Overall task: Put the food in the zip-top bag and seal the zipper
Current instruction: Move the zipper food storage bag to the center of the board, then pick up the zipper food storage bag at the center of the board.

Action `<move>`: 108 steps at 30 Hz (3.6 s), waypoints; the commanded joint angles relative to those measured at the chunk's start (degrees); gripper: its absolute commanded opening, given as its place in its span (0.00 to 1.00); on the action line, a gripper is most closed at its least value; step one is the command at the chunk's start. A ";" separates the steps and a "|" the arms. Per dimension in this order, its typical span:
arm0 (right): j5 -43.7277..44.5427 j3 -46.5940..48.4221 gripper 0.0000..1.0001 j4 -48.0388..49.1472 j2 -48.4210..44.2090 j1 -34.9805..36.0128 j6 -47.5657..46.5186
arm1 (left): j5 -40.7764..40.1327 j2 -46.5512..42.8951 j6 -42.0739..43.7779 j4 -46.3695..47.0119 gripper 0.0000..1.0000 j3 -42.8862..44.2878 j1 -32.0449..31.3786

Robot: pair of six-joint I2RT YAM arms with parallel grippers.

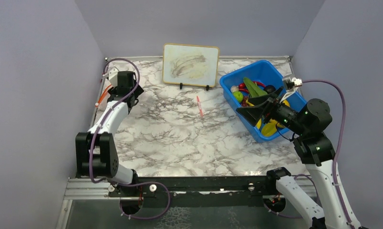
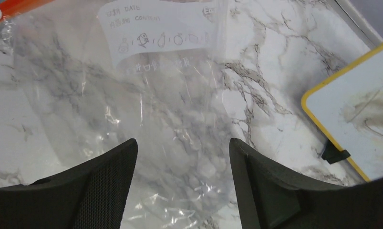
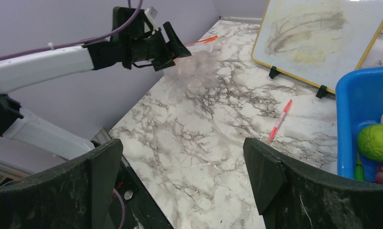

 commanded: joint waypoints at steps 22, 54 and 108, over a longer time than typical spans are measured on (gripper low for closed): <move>-1.45 -2.20 0.98 -1.51 -1.09 -0.34 1.87 | 17.23 17.08 -8.34 1.14 0.51 -3.35 4.92; 19.60 -11.37 0.74 -8.79 3.19 -0.14 33.82 | 20.91 -20.78 -19.10 3.09 0.47 -17.59 -18.34; 52.93 5.74 0.01 12.59 57.69 47.52 37.81 | 10.69 -38.49 21.90 -20.30 0.99 -3.58 -18.30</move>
